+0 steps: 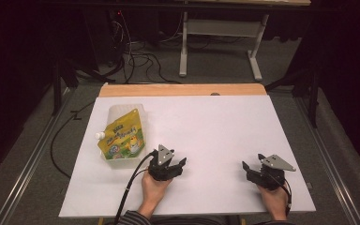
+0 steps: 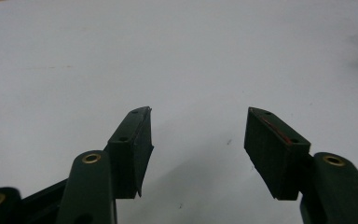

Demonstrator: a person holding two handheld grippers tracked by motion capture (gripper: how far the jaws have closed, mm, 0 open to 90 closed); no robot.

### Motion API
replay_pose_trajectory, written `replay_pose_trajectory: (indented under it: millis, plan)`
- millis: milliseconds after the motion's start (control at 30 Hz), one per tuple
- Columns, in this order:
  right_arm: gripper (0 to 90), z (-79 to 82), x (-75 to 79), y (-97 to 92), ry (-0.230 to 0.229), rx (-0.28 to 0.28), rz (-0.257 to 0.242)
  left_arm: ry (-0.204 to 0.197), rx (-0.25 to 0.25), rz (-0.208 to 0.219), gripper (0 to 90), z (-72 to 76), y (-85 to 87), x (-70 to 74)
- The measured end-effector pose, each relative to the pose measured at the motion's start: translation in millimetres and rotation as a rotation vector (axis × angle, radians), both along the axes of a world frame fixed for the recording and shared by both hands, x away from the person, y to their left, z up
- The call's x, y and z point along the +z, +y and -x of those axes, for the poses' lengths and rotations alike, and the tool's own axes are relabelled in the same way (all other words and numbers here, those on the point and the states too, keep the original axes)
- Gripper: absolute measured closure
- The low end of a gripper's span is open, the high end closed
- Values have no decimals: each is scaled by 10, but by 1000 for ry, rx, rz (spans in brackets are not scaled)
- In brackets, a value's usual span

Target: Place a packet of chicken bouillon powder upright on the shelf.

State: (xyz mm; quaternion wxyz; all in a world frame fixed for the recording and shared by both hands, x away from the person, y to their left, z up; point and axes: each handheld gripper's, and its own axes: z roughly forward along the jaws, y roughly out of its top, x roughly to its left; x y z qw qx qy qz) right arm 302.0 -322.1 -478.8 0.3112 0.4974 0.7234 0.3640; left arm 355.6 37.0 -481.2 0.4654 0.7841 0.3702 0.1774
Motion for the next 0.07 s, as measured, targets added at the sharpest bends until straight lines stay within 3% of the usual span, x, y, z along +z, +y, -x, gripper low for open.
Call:
replay_pose_trajectory:
  millis: [67]
  plan:
    - [302,0,0,0,1,0,-1,2,1,-1,418,0,0,0]
